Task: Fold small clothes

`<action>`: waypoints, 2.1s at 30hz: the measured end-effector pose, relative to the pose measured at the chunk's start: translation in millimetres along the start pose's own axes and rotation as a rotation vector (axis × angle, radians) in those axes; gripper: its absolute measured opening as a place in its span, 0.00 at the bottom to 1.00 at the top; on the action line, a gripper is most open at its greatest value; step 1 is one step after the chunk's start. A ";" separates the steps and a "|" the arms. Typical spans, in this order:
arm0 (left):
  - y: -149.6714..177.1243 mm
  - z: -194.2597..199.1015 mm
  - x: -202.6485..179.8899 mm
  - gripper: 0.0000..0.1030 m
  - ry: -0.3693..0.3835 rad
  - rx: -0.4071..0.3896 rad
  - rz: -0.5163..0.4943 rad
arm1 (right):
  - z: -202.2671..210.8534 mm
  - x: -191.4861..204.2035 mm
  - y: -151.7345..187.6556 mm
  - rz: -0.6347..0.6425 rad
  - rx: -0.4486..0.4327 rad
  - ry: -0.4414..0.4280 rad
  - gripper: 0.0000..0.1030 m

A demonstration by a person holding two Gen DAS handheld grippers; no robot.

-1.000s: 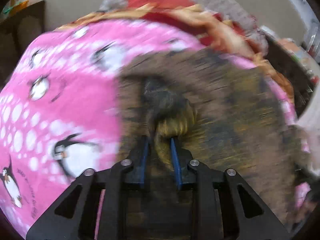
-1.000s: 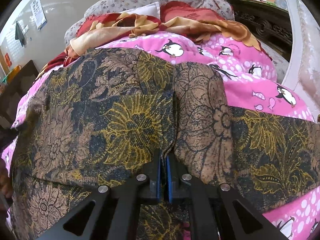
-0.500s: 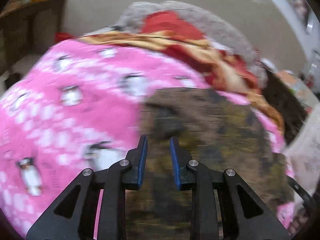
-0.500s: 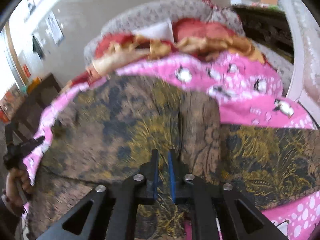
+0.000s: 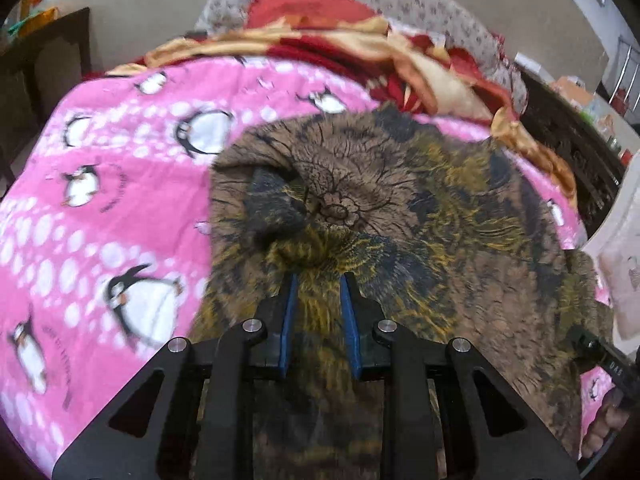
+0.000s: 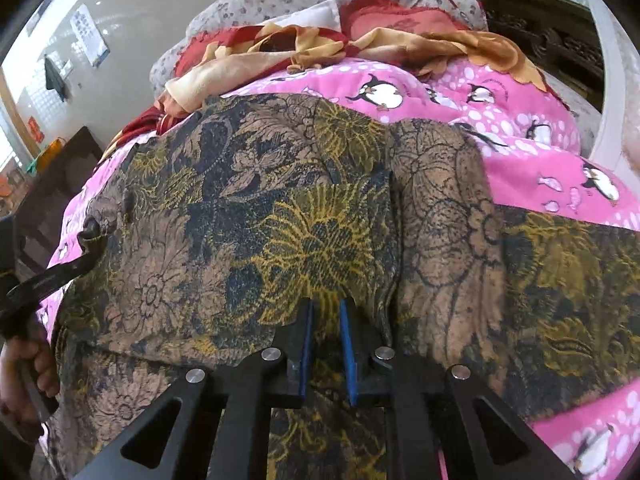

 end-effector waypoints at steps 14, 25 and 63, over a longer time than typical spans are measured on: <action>60.3 35.1 -6.8 0.42 -0.004 -0.041 -0.019 | 5.7 24.1 10.7 0.082 0.010 0.002 0.29; 73.9 26.2 -13.3 0.63 0.018 -0.021 -0.050 | 125.8 -241.9 60.2 -0.504 -0.202 0.118 0.46; 58.7 43.2 -13.4 0.63 0.101 -0.030 0.005 | 178.5 32.8 -140.2 0.038 -0.480 -0.212 0.05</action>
Point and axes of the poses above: each gripper's, at about its wrist camera, not at the fingertips, and z roughly against the way its jaws point, x to its left, y to its underside, the point moved 9 cm from there along -z, roughly the way its jaws point, and after that the axes turned 3 degrees about -x, right-handed, at the moved point
